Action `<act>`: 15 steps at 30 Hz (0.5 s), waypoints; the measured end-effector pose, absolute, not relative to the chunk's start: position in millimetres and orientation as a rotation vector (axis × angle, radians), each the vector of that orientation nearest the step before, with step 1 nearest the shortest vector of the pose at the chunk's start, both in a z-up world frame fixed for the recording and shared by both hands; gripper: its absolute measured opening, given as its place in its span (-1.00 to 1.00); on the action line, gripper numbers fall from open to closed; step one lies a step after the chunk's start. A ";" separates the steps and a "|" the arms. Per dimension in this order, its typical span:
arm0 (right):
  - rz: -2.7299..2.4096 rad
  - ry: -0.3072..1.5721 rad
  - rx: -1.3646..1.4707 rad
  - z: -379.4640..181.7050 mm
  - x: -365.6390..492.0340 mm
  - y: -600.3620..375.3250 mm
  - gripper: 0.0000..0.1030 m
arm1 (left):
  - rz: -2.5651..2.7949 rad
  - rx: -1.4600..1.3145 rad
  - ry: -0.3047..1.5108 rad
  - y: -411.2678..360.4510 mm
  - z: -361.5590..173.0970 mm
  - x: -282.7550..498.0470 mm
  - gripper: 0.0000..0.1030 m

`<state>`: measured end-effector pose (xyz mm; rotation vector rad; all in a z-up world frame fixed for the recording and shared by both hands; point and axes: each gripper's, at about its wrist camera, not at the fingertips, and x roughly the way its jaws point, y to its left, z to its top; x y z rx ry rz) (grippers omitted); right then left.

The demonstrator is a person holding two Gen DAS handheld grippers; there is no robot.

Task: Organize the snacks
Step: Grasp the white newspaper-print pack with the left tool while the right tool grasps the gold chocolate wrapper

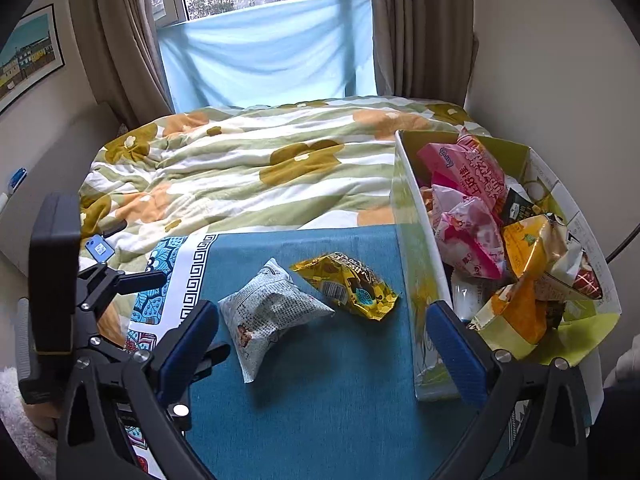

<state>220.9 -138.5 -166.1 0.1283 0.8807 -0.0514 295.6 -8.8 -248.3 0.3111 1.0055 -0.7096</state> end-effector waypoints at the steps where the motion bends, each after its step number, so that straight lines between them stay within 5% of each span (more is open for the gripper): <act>1: -0.052 0.884 0.126 -169.4 224.5 -139.5 1.00 | -0.714 0.324 0.996 -13.2 -253.8 296.7 0.97; 8: -0.067 0.919 0.085 -183.9 250.1 -144.2 1.00 | -0.717 0.312 1.009 -26.4 -282.6 314.9 0.95; 10: -0.064 0.934 0.079 -188.1 257.6 -146.8 1.00 | -0.707 0.297 1.024 -26.0 -287.4 321.6 0.72; 15: -0.058 0.949 0.067 -194.6 271.1 -148.9 1.00 | -0.675 0.259 1.073 -14.8 -296.8 335.8 0.51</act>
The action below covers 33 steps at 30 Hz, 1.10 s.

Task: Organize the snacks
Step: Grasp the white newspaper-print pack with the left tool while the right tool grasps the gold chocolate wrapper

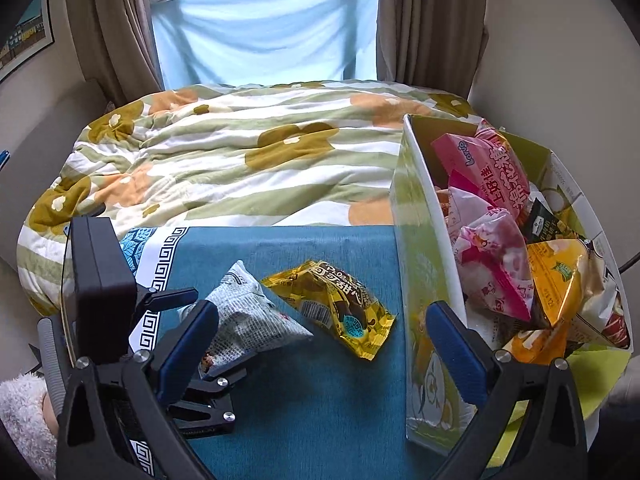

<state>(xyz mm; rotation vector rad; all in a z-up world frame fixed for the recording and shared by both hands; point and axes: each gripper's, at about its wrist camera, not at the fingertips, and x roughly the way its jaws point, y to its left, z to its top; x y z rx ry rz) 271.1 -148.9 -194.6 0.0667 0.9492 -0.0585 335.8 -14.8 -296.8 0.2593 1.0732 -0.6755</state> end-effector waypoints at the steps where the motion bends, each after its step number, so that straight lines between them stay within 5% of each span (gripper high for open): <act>1: -0.054 0.951 0.065 -195.4 273.3 -148.8 1.00 | -0.670 0.254 1.073 -11.8 -296.7 337.1 0.49; 16: -0.009 1.008 -0.100 -238.7 314.8 -124.7 0.98 | -0.487 0.199 1.115 49.6 -292.0 358.5 0.37; 24: -0.043 1.076 -0.376 -287.0 330.9 -113.1 0.72 | -0.474 0.202 1.121 51.2 -291.4 357.6 0.37; 33: -0.039 1.136 -0.335 -308.0 342.5 -131.2 0.44 | -0.461 0.190 1.126 52.8 -293.2 359.2 0.37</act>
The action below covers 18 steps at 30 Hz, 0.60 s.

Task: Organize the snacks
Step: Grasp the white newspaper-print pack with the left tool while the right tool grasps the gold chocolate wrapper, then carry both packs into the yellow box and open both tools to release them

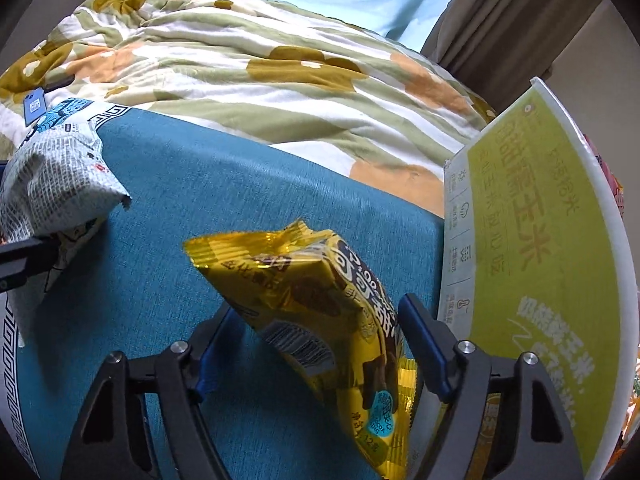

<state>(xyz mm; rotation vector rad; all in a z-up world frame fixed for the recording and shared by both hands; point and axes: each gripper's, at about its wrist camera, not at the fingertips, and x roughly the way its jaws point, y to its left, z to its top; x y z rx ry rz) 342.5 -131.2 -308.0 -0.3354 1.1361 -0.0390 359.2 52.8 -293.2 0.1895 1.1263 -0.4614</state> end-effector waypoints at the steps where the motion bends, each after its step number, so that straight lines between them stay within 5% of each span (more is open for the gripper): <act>1: -0.035 1.136 -0.323 -308.0 343.9 -132.4 0.42 | -0.458 0.186 1.128 52.8 -293.5 359.5 0.37; 8: -0.015 1.148 -0.234 -305.9 345.3 -136.4 0.04 | -0.447 0.187 1.129 53.2 -293.0 354.1 0.33; 18: 0.035 1.151 -0.219 -304.9 322.2 -116.4 -0.03 | -0.439 0.169 1.136 57.4 -286.3 335.3 0.23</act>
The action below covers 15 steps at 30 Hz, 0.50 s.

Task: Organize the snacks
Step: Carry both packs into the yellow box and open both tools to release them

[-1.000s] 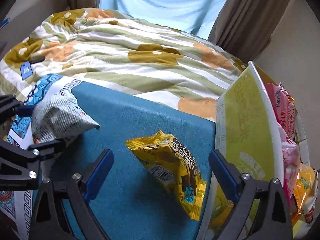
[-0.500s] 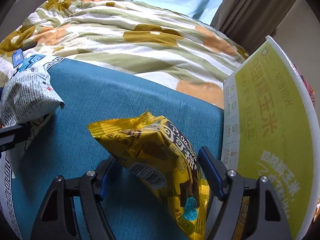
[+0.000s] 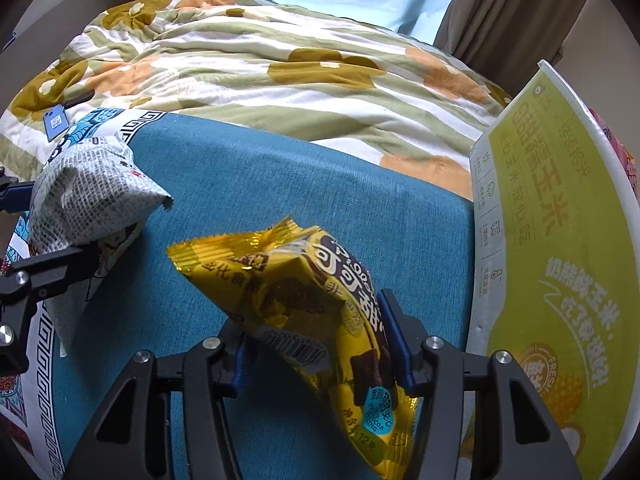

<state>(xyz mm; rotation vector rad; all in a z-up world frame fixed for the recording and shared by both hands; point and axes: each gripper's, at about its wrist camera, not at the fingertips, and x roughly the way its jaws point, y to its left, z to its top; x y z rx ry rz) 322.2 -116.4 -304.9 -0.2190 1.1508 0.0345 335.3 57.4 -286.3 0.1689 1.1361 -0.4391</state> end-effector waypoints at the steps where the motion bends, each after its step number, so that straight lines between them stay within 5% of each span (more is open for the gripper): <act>1: 0.040 1.153 -0.207 -303.8 319.8 -116.3 -0.03 | -0.437 0.160 1.138 58.9 -284.5 332.4 0.22; 15: 0.083 1.009 -0.073 -226.2 244.7 -112.1 -0.06 | -0.444 0.110 0.966 62.6 -180.6 256.8 0.21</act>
